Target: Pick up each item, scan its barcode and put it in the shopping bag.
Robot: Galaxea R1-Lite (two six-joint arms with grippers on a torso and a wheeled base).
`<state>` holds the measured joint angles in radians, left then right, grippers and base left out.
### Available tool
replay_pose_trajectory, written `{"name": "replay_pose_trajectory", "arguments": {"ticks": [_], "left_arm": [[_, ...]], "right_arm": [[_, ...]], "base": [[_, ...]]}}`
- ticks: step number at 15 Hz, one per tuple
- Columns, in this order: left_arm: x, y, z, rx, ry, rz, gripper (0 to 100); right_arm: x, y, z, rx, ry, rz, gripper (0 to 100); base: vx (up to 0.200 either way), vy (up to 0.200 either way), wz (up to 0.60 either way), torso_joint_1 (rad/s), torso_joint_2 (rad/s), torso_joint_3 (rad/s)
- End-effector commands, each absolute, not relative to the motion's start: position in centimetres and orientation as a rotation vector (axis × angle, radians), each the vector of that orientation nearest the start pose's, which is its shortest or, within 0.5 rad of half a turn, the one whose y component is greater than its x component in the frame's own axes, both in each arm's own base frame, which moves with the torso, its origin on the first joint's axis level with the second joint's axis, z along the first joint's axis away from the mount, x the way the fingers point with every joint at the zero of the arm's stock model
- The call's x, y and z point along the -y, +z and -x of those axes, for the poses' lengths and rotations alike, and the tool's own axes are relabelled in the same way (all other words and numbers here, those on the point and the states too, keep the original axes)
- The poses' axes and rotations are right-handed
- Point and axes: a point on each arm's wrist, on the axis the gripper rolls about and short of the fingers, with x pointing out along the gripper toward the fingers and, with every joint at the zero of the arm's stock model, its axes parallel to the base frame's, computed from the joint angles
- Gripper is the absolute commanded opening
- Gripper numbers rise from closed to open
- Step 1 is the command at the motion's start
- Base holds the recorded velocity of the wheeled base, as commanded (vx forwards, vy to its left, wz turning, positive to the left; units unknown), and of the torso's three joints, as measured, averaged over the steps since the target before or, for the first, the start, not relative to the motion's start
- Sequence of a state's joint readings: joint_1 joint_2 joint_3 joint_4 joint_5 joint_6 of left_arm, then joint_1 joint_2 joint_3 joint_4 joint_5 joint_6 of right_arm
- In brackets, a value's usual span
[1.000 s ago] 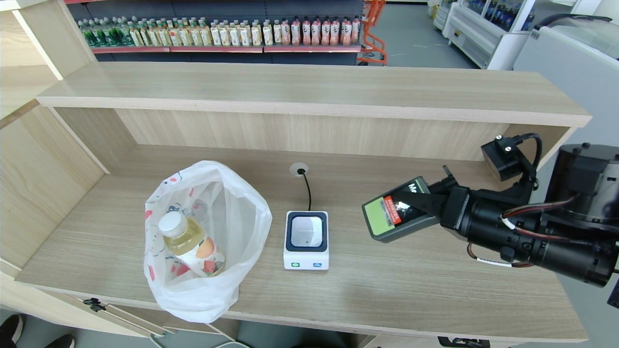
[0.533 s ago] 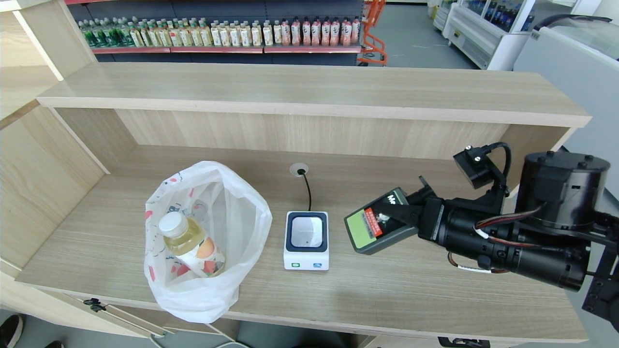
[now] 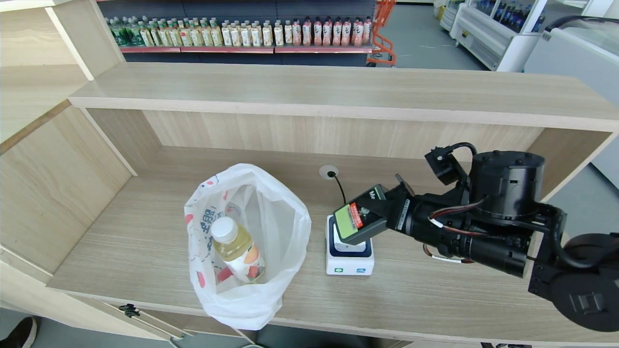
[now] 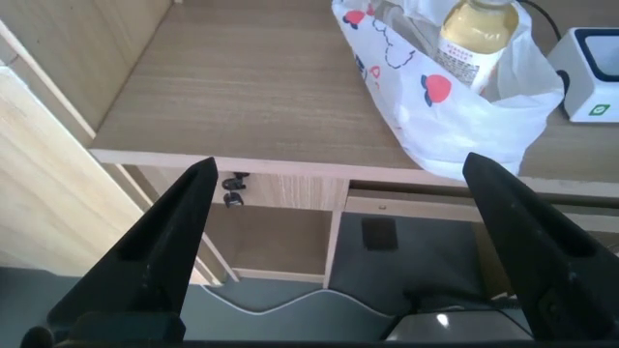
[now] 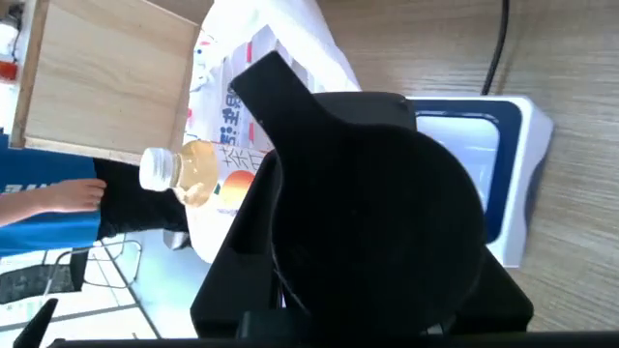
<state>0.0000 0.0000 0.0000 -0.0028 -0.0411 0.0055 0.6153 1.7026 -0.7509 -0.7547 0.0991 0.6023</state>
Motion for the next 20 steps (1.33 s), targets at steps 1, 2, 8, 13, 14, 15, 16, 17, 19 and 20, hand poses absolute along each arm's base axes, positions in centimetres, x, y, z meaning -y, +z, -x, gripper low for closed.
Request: {"name": "replay_pose_trajectory", "arguments": {"ticks": [1,2,8,13,14,15,16,17,19,20], "left_arm": [[0.1,7.6,2.3,0.002,-0.041,-0.009,100],[0.1,7.6,2.3,0.002,-0.041,-0.009,100],[0.1,7.6,2.3,0.002,-0.041,-0.008,100],[0.1,7.6,2.3,0.002,-0.041,-0.009,100],[0.1,7.6,2.3,0.002,-0.041,-0.009,100],[0.1,7.6,2.3,0.002,-0.041,-0.008,100],[0.1,7.6,2.3,0.002,-0.041,-0.009,100],[0.1,7.6,2.3,0.002,-0.043,-0.009,100],[0.1,7.6,2.3,0.002,-0.041,-0.009,100],[0.1,7.6,2.3,0.002,-0.043,-0.009,100]], "right_arm": [[-18.4,16.4,-25.3,-0.439,0.601,-0.507,0],[-18.6,16.0,-25.7,-0.441,0.569,-0.500,0],[-19.5,14.3,-27.3,-0.439,0.504,-0.425,0],[-20.0,13.2,-28.5,-0.411,0.506,-0.391,0],[-20.3,13.1,-28.8,-0.399,0.512,-0.386,0],[-20.5,13.0,-29.1,-0.395,0.514,-0.383,0],[-20.6,13.0,-29.4,-0.390,0.516,-0.377,0],[-20.6,12.9,-29.6,-0.389,0.514,-0.364,0],[-20.6,12.8,-29.6,-0.388,0.513,-0.350,0],[-20.6,12.8,-29.6,-0.387,0.513,-0.349,0]], "base": [[0.000,0.200,0.00,0.002,0.01,0.002],[0.000,0.000,0.00,0.000,0.00,0.000],[0.000,0.000,0.00,0.000,0.00,0.000],[0.000,0.000,0.00,0.000,0.00,0.000],[0.000,0.000,0.00,0.000,0.00,0.000],[0.000,0.000,0.00,0.000,0.00,0.000],[0.000,0.000,0.00,0.000,0.00,0.000],[0.000,0.000,0.00,0.000,0.00,0.000],[0.000,0.000,0.00,0.000,0.00,0.000],[0.000,0.000,0.00,0.000,0.00,0.000]]}}
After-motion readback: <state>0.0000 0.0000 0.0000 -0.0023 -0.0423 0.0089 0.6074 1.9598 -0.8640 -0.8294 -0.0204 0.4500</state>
